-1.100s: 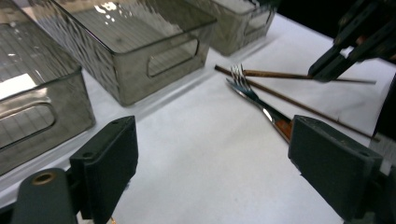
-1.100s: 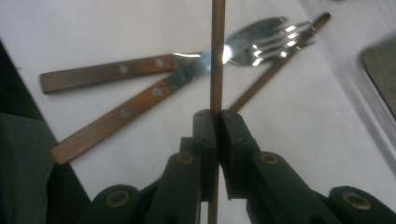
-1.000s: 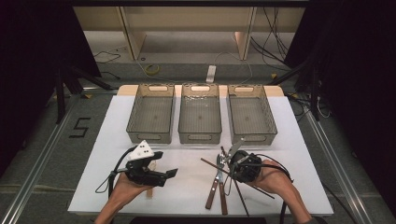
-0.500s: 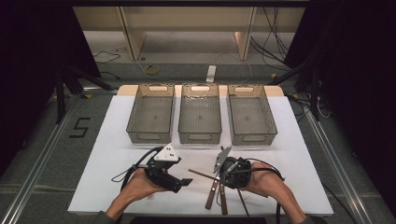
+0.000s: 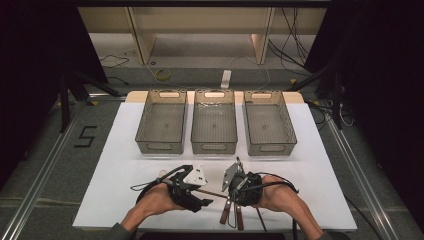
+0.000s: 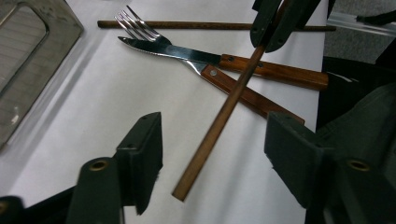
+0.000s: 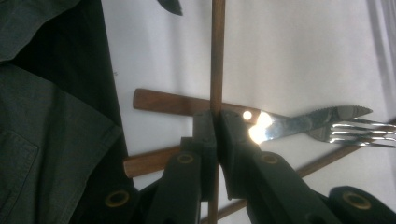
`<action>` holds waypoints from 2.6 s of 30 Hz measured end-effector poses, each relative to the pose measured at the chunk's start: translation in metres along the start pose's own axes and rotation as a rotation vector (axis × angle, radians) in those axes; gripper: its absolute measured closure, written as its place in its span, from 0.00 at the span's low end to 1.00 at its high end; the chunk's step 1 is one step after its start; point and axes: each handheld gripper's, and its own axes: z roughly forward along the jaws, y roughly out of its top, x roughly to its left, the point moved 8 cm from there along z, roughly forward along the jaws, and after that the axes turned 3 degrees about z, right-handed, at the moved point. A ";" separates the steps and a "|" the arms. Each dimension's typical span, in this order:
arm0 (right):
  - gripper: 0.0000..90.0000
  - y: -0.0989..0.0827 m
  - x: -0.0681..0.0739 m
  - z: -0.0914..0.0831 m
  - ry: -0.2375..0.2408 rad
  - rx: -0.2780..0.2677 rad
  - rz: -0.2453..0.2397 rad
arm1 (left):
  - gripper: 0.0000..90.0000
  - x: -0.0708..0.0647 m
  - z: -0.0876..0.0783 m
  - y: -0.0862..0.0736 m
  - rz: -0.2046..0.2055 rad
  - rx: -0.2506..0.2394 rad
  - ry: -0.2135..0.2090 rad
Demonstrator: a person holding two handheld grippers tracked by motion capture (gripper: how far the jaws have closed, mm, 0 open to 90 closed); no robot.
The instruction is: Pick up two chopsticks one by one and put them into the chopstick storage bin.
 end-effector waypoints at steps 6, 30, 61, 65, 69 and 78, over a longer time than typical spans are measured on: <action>0.95 0.002 0.003 0.001 0.004 -0.001 -0.009 | 0.58 -0.007 0.006 0.001 0.050 0.024 -0.033; 0.91 -0.002 0.009 0.005 0.055 -0.010 -0.120 | 0.93 -0.027 0.012 -0.010 0.177 0.116 -0.149; 0.33 -0.040 -0.040 -0.023 -0.261 -0.358 0.452 | 0.93 0.044 -0.036 -0.014 -0.201 -0.021 0.174; 0.31 -0.047 -0.040 -0.016 -0.250 -0.334 0.505 | 0.93 0.053 -0.046 -0.016 -0.263 -0.061 0.186; 0.30 -0.051 -0.039 -0.014 -0.251 -0.333 0.530 | 0.93 0.064 -0.059 -0.019 -0.316 -0.086 0.231; 0.29 -0.057 -0.033 -0.009 -0.234 -0.325 0.553 | 0.93 0.084 -0.077 -0.023 -0.394 -0.117 0.289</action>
